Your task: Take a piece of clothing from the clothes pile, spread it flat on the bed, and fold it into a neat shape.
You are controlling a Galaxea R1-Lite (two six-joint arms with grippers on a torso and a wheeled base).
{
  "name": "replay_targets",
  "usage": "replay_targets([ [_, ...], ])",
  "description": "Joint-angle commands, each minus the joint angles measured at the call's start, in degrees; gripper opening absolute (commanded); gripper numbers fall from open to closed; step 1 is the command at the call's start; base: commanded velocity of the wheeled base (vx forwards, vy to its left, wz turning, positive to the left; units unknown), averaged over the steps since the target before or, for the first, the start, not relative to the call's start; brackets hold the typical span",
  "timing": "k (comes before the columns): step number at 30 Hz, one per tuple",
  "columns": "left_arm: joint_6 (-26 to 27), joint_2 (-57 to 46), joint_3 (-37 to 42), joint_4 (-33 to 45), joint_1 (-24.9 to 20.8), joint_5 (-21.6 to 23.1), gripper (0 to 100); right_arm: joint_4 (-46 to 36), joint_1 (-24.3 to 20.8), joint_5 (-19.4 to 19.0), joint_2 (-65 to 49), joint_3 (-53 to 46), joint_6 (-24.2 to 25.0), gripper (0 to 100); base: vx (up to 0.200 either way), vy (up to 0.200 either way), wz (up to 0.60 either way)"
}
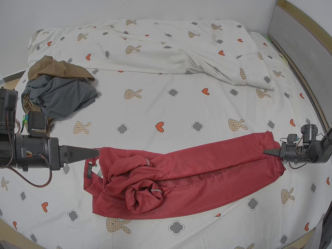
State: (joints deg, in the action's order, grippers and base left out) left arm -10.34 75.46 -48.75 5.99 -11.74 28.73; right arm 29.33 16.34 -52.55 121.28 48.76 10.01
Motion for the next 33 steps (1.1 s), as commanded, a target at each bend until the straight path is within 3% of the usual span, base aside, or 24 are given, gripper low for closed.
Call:
replay_targets([
  [1,0.0,0.4,0.0,0.0,-0.5,0.0,100,0.0,-1.0,5.6,-4.4,-2.2,-0.2,0,0.0,0.0,0.0],
  [3,-0.1,0.7,0.1,0.0,-0.8,0.0,100,0.0,-2.7,14.0,-6.1,-3.5,-0.8,0,0.0,0.0,0.0],
  [4,-0.1,0.7,0.1,0.0,-0.8,-0.1,100,0.0,-2.8,15.1,-6.7,-3.9,-1.1,0,0.0,0.0,0.0],
  [10,-0.1,0.7,0.1,0.0,-0.8,-0.1,100,-1.1,-1.7,15.8,-10.5,-6.1,-2.5,0,0.0,0.0,0.0],
  [21,0.0,1.2,0.1,0.0,-0.8,0.0,100,-6.0,6.8,16.3,-11.8,-5.3,-7.1,0,0.0,0.0,0.0],
  [24,-0.1,1.4,0.1,0.0,-1.0,0.0,100,-6.0,8.4,19.5,-11.0,-5.0,-8.5,0,0.0,0.0,0.0],
  [25,-0.1,1.4,0.1,0.0,-1.0,0.0,100,-6.0,8.4,19.5,-11.0,-5.0,-8.5,0,0.0,0.0,0.0],
  [27,0.0,1.6,0.1,0.0,-1.0,0.0,100,-6.0,8.6,23.2,-10.3,-5.0,-9.7,0,0.0,0.0,0.0],
  [33,-0.1,1.7,0.0,0.0,-1.0,-0.1,100,-5.9,7.3,23.0,-11.1,-5.2,-9.7,0,0.0,0.0,0.0],
])
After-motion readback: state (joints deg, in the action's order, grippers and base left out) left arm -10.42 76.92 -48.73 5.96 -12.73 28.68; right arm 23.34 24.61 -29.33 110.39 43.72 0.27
